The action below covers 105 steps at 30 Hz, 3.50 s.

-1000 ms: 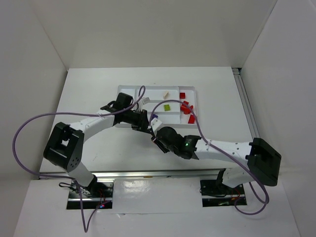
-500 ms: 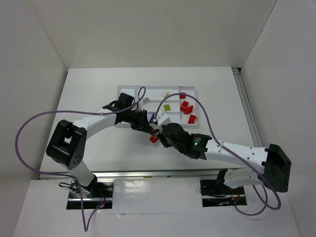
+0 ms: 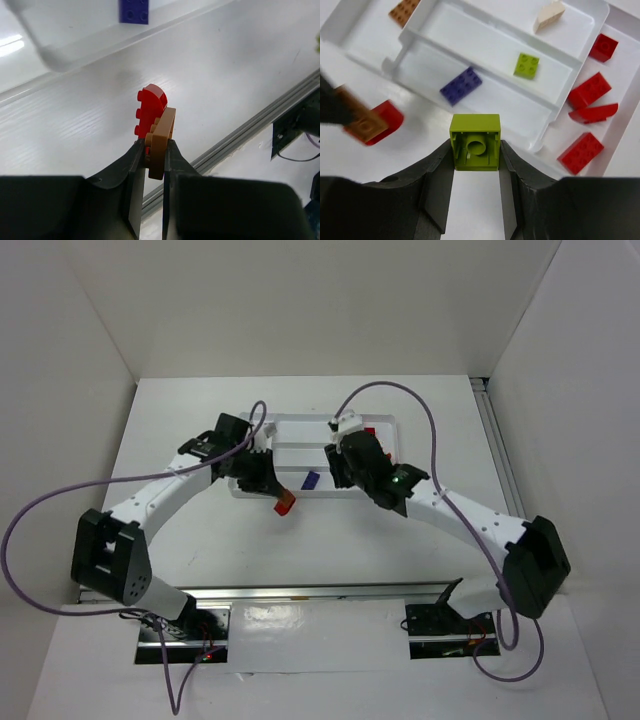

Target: Sort the legos into containers by color

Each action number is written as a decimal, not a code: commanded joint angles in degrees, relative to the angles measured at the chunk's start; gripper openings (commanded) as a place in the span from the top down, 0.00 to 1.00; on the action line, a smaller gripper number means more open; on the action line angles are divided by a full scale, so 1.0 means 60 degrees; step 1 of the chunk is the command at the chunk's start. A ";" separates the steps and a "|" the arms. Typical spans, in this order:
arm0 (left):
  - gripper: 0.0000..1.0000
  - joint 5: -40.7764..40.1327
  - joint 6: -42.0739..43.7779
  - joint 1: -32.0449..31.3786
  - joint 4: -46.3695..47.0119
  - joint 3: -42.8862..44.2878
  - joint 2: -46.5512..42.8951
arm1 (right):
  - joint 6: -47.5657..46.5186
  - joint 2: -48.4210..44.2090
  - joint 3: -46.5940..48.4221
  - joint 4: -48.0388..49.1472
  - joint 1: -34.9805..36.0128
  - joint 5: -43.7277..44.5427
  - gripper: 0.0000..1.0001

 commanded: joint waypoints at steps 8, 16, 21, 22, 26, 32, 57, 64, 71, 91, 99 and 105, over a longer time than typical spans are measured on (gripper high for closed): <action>1.00 -0.0438 -0.0294 0.0612 -0.0636 0.0517 -0.1378 | 0.0163 0.3587 0.2889 0.0740 -0.1758 -0.1579 0.67; 1.00 -0.0072 -0.0676 0.1110 -0.0430 0.0533 -0.1568 | 0.0163 0.5347 0.4134 0.1106 -0.2198 -0.2004 0.67; 1.00 -0.0072 -0.0953 0.1287 -0.0210 0.0532 -0.1569 | 0.0251 0.5935 0.4443 0.1193 -0.2300 -0.2092 0.63; 1.00 -0.0072 -0.0954 0.1287 -0.0210 0.0532 -0.1569 | 0.0338 0.6023 0.4560 0.1194 -0.2301 -0.2092 0.60; 1.00 0.0016 -0.1042 0.1287 -0.0107 0.0737 -0.1481 | 0.0338 0.6404 0.4898 0.1194 -0.2388 -0.2223 0.54; 1.00 0.0016 -0.1231 0.1374 0.0097 0.0927 -0.1393 | 0.0338 0.6434 0.5029 0.1106 -0.2388 -0.2326 0.23; 1.00 0.7045 -0.4761 0.3044 0.6848 0.0444 -0.0060 | 0.4777 0.1702 0.0340 0.7420 -0.4146 -1.2008 0.17; 1.00 0.7355 -0.5494 0.3044 0.7947 0.0035 -0.0045 | 0.5202 0.2214 0.0650 0.7888 -0.4146 -1.2228 0.14; 1.00 0.7355 -0.5290 0.3044 0.7715 0.0136 -0.0045 | 0.6959 0.2917 0.0591 1.0157 -0.3956 -1.2536 0.18; 1.00 0.7355 -0.5173 0.3044 0.7568 0.0136 -0.0133 | 0.7472 0.3958 0.1309 1.0920 -0.3472 -1.2536 0.48; 1.00 0.7456 -0.5173 0.3044 0.7684 0.0048 -0.0221 | 0.7518 0.4134 0.1309 1.0557 -0.3472 -1.2200 0.63; 1.00 0.7662 -0.5598 0.3044 0.8198 -0.0142 -0.0221 | 0.6188 0.4091 0.1485 0.7984 -0.3472 -1.0988 0.76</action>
